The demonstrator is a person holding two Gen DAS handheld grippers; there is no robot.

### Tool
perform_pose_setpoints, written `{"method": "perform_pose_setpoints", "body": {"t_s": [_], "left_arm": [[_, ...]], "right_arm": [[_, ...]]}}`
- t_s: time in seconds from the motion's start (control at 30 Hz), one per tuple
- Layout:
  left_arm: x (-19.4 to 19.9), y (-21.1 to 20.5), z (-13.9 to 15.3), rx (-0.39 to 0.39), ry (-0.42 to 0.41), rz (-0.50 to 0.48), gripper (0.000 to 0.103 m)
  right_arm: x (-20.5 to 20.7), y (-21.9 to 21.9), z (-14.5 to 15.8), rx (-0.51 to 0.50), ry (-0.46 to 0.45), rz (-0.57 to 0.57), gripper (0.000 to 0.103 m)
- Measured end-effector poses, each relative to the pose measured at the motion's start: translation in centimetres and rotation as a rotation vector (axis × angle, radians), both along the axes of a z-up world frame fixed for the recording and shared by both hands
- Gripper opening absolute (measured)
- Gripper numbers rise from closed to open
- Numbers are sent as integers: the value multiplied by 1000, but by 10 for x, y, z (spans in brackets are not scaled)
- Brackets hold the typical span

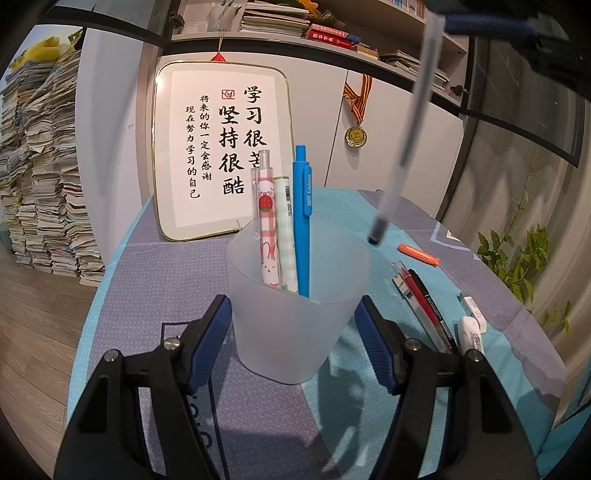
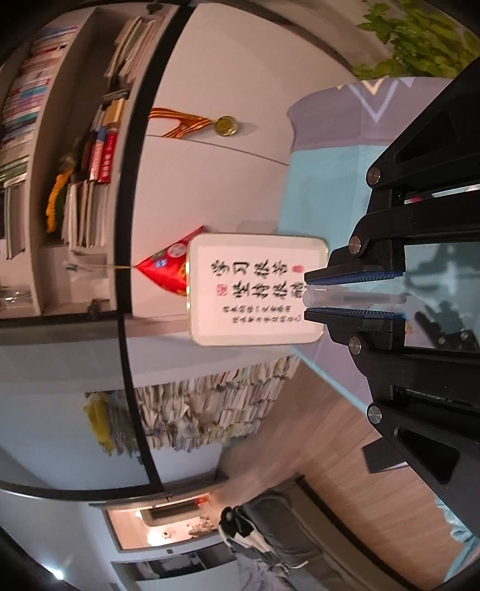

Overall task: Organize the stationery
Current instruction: 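Lower the clear pen into the frosted cup and open the right gripper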

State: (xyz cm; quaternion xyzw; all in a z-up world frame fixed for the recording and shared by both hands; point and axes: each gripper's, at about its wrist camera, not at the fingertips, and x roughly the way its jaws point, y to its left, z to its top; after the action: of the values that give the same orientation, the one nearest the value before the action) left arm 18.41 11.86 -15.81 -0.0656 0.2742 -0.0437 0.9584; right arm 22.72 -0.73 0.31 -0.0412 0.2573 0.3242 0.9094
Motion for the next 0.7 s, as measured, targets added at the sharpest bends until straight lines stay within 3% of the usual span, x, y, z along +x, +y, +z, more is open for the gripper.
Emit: {"method": "perform_pose_setpoints", "body": {"t_s": [0.17, 0.33, 0.7], "left_arm": [[1, -1, 0, 2, 1, -5, 67], [1, -2, 0, 2, 1, -6, 67], [1, -2, 0, 2, 1, -6, 67]], "right_arm": [[-7, 5, 8, 18, -38, 28, 13], [-3, 19, -6, -6, -4, 59, 13], [12, 27, -57, -78, 169, 71, 13]]}}
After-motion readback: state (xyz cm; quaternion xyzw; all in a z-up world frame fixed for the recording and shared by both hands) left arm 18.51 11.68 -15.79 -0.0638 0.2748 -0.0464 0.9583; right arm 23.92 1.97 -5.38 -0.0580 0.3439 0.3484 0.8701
